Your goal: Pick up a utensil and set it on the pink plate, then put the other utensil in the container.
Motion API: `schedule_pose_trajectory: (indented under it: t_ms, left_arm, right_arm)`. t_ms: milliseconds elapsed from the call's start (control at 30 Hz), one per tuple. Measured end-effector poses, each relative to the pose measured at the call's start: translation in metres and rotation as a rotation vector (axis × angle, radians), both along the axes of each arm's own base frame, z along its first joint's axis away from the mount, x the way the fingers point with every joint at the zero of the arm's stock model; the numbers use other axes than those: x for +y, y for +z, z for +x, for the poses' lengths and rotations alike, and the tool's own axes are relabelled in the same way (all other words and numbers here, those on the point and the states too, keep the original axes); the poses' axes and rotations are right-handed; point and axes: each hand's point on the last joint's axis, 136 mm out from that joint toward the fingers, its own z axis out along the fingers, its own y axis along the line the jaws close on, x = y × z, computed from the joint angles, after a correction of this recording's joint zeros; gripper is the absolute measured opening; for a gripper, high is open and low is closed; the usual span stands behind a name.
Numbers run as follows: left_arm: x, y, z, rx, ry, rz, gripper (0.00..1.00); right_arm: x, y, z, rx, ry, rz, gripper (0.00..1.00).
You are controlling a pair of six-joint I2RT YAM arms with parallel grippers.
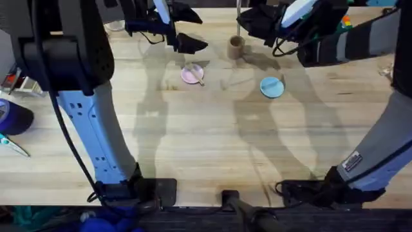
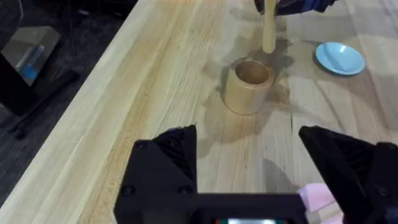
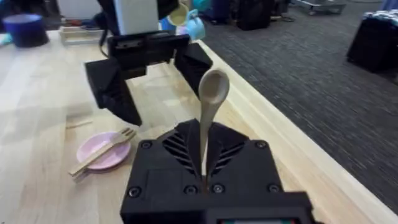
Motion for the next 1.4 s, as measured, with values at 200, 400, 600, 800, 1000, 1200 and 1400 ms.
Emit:
schedule_pose_trajectory:
  t_ms: [200, 400, 600, 800, 1000, 1200, 1400]
  left_arm:
    - [0.000, 0.000, 0.000, 0.000, 0.000, -0.001, 0.993]
    - [0.000, 0.001, 0.000, 0.000, -0.001, -0.002, 0.993]
    - [0.000, 0.000, 0.000, 0.000, -0.001, -0.002, 0.993]
    - [0.000, 0.000, 0.000, 0.000, -0.001, -0.002, 0.994]
    - [0.000, 0.000, 0.000, 0.000, -0.001, -0.002, 0.993]
    - [0.000, 0.000, 0.000, 0.000, -0.001, -0.002, 0.994]
    - [0.000, 0.000, 0.000, 0.000, -0.001, -0.003, 0.994]
  right_arm:
    - [-0.002, -0.012, 0.005, 0.003, -0.025, -0.015, 0.032]
    - [0.001, -0.012, 0.004, -0.031, -0.021, -0.032, 0.033]
    - [0.005, -0.012, 0.003, -0.063, -0.014, -0.047, 0.033]
    - [0.005, -0.036, 0.004, -0.016, -0.012, -0.062, 0.032]
    - [0.005, -0.047, 0.002, 0.033, -0.009, -0.069, 0.032]
    - [0.004, -0.051, 0.003, 0.049, -0.015, -0.073, 0.032]
    - [0.002, -0.060, 0.006, 0.083, -0.043, -0.081, 0.032]
